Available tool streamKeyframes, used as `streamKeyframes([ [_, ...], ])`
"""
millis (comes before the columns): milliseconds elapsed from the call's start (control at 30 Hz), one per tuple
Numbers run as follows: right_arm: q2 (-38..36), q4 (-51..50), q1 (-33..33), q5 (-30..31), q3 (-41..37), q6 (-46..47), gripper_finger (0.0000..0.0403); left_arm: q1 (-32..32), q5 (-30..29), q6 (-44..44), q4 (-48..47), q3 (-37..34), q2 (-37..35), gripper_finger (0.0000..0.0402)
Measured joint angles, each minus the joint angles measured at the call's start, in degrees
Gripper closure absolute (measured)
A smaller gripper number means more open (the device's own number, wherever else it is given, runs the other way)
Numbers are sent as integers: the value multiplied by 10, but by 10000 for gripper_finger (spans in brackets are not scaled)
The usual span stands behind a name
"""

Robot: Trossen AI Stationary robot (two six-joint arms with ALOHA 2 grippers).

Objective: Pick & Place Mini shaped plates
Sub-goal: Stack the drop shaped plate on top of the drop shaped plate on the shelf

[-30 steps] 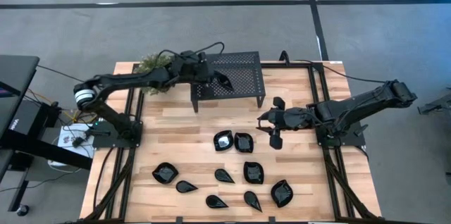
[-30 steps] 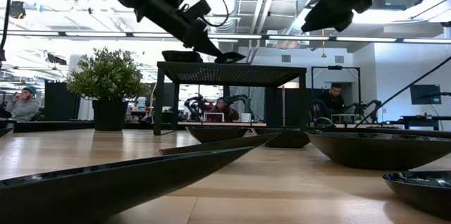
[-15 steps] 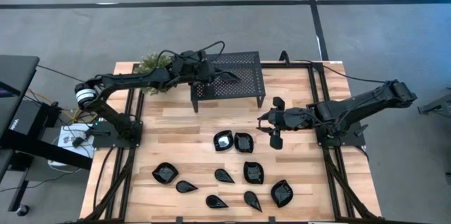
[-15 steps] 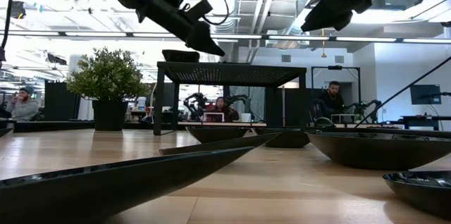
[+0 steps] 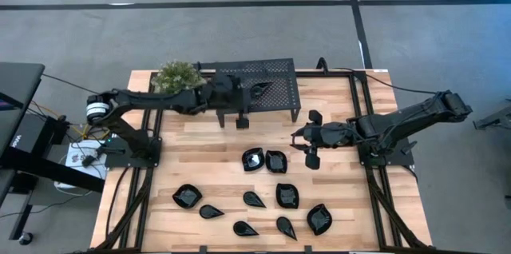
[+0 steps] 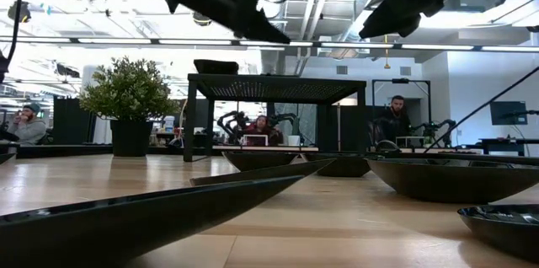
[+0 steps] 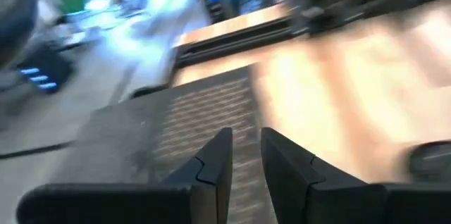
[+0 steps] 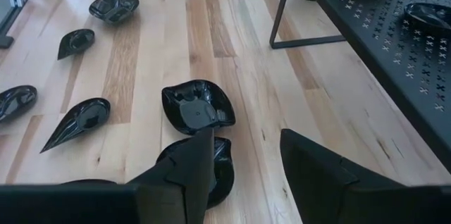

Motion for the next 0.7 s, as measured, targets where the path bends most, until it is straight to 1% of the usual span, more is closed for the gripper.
streamKeyframes([
  [133,13,4,0,0,1,0,244,-71,35,-45,-20,0,-1,324],
  [267,47,20,1,-3,1,-3,248,-139,35,-57,-48,0,-1,324],
  [300,58,29,1,-11,0,-5,250,-154,29,-58,-56,0,-1,324],
  [333,72,50,1,-27,1,-5,252,-168,16,-59,-68,0,-4,324],
  [400,98,87,1,-81,1,-7,258,-196,-26,-59,-91,0,-12,324],
  [467,129,133,1,-132,7,-14,265,-224,-86,-61,-136,0,-28,324],
  [533,162,152,4,-142,31,-24,273,-249,-145,-79,-176,0,-48,324],
  [600,197,144,10,-138,65,-25,281,-270,-193,-110,-228,0,-75,325],
  [700,264,125,31,-138,113,-15,288,-298,-244,-167,-282,-1,-114,325],
])
